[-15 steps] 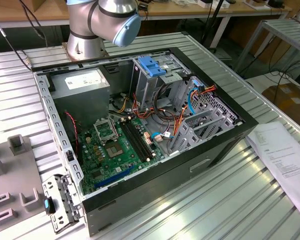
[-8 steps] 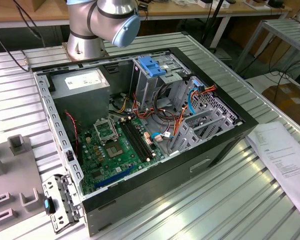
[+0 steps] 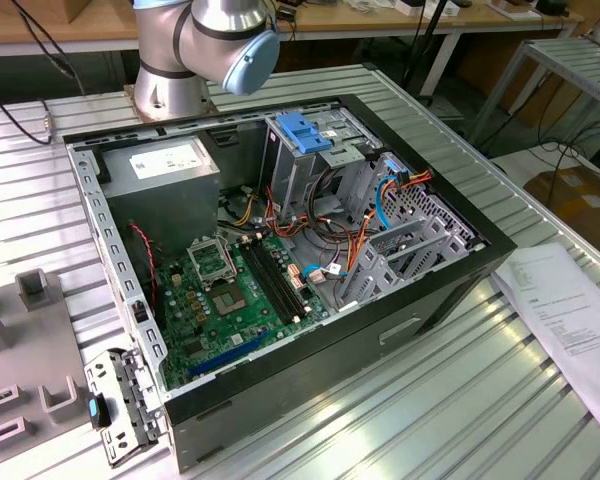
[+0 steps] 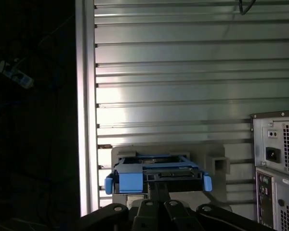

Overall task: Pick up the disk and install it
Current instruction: 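Reach for the disk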

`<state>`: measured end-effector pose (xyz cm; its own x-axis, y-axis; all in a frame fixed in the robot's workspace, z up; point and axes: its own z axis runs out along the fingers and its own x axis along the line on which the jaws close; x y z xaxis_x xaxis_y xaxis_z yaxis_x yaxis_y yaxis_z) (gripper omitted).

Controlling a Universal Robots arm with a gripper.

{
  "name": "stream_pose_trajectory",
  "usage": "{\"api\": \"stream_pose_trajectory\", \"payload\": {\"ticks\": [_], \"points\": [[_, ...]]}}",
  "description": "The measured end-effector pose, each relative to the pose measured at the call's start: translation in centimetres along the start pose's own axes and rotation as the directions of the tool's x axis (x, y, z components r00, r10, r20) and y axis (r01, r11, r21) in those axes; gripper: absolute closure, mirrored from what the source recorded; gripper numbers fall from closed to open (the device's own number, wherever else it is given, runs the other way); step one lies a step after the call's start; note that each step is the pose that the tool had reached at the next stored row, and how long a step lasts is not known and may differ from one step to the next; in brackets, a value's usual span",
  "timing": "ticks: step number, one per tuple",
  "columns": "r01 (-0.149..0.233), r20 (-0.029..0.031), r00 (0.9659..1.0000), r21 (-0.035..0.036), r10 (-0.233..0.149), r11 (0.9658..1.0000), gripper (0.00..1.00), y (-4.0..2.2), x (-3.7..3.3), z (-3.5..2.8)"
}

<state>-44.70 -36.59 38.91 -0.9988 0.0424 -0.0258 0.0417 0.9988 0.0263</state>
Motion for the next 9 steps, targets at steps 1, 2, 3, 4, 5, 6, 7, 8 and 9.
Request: {"api": "stream_pose_trajectory", "payload": {"ticks": [1,2,3,4,5,6,7,8,9], "points": [[0.000,-0.0001,1.0000,0.0001,0.000,1.0000,0.89,-0.01,0.42,-0.02],[0.000,0.0000,1.0000,0.0000,0.000,1.0000,0.89,-0.03,0.83,-0.02],[0.000,-0.0001,1.0000,0.0000,0.000,1.0000,0.89,-0.05,1.15,-0.03],[0.000,-0.0001,1.0000,0.0000,0.000,1.0000,0.89,-0.06,1.25,-0.04],[0.000,-0.0001,1.0000,0.0001,0.000,1.0000,0.89,-0.06,1.25,-0.04],[0.000,-0.0001,1.0000,0.0000,0.000,1.0000,0.89,-0.05,1.27,-0.04],[0.000,-0.0001,1.0000,0.0000,0.000,1.0000,0.89,-0.05,1.27,-0.04],[0.000,0.0000,1.0000,0.0000,0.000,1.0000,0.89,-0.05,1.27,-0.04],[0.000,-0.0001,1.0000,0.0000,0.000,1.0000,0.89,-0.05,1.29,-0.04]]}}
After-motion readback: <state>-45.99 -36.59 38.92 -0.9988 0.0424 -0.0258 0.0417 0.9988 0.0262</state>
